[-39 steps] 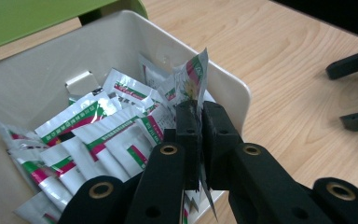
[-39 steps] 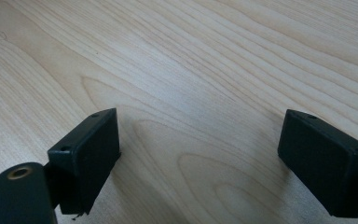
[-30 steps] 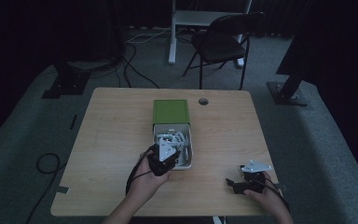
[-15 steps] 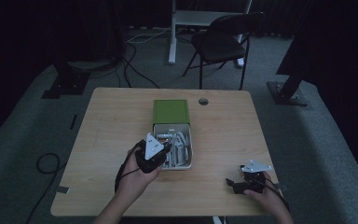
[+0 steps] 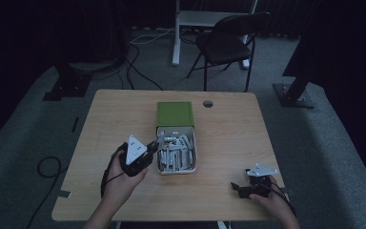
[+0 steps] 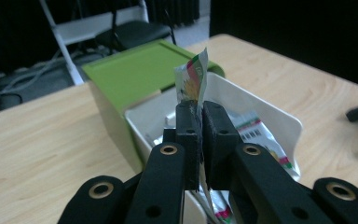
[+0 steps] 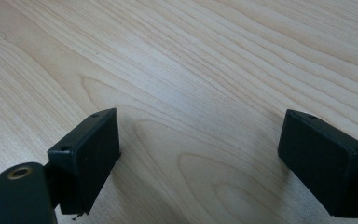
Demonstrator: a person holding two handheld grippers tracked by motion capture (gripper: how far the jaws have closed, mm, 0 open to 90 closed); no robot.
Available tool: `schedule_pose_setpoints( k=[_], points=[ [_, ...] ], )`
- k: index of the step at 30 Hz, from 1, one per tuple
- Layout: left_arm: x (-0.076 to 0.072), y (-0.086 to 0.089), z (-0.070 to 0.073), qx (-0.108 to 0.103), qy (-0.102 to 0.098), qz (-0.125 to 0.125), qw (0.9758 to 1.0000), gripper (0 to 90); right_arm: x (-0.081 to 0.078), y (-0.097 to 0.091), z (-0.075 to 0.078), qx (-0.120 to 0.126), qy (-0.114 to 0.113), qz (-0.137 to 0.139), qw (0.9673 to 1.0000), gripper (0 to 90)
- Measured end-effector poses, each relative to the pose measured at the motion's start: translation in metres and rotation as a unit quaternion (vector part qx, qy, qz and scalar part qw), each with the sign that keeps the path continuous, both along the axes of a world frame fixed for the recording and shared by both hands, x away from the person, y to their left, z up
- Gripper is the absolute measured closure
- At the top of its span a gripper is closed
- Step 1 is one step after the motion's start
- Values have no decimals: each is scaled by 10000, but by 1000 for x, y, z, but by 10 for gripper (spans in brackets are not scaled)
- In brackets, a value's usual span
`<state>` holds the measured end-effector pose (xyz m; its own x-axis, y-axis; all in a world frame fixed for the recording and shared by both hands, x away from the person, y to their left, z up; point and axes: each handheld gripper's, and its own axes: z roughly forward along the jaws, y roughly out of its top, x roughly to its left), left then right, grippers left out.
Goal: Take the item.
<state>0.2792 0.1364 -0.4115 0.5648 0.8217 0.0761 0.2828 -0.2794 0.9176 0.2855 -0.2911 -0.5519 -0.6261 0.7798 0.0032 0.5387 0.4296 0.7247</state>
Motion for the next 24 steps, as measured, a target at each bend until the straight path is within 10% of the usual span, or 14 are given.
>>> schedule_pose_setpoints(
  k=[24],
  points=[
    [-8,71,-21,-496,-295,829,9949,866,0,0,0,0,3,-1,10000,124]
  ],
)
